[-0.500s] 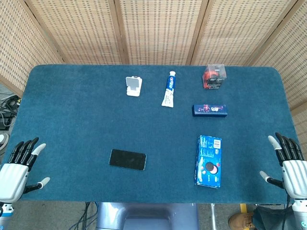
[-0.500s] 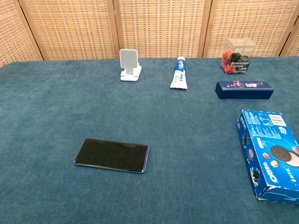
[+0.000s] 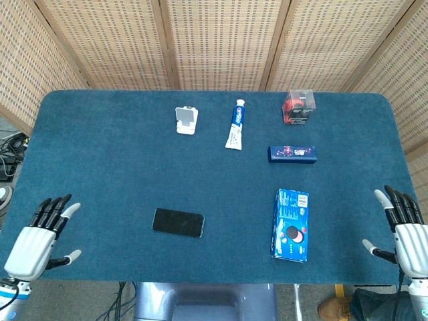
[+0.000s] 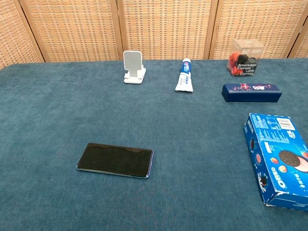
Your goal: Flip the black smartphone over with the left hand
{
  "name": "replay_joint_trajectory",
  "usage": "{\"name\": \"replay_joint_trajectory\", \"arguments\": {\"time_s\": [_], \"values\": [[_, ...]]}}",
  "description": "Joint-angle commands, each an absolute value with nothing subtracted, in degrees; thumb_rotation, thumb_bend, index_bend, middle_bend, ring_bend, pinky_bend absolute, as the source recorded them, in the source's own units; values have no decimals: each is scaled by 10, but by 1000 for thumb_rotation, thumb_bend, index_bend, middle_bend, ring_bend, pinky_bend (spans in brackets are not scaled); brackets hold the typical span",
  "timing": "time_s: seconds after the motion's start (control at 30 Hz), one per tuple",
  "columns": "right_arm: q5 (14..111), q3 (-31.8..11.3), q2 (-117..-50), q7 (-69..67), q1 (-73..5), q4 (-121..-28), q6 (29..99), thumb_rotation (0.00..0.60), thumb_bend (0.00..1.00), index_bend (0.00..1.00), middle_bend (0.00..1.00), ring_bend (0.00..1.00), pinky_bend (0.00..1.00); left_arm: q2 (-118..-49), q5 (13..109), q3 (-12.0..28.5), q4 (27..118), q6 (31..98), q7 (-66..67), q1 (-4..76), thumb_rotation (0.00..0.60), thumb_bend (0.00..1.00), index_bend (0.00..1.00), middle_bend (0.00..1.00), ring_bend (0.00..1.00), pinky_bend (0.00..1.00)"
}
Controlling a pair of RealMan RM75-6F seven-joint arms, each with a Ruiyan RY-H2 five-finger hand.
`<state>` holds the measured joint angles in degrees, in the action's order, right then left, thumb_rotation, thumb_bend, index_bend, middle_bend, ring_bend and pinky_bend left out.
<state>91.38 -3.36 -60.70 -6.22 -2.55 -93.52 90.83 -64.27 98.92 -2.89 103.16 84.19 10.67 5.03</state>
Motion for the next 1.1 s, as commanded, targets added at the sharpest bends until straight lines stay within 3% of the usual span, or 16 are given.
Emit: {"name": "replay_joint_trajectory", "arguments": {"time_s": [0.03, 0.27, 0.47, 0.6, 1.1], "values": [[912, -34, -607, -64, -27, -935, 906, 600, 0, 44, 0, 0, 0, -697, 1037, -30, 1000, 795, 102, 94, 600, 206, 0, 0, 0, 0], [904, -38, -606, -71, -28, -932, 903, 600, 0, 44, 0, 0, 0, -782, 1040, -25, 967, 699, 169, 143, 600, 216, 0, 0, 0, 0], [895, -40, -606, -78, -31, -927, 894, 600, 0, 44, 0, 0, 0, -855, 977, -4, 949, 614, 234, 171, 600, 301, 0, 0, 0, 0], [890, -42, -606, -83, -33, -924, 888, 600, 0, 44, 0, 0, 0, -903, 932, 13, 916, 575, 261, 189, 600, 302, 0, 0, 0, 0], [880, -45, -606, -93, -36, -918, 878, 600, 0, 44, 0, 0, 0, -993, 839, 61, 844, 533, 283, 235, 600, 302, 0, 0, 0, 0]]}}
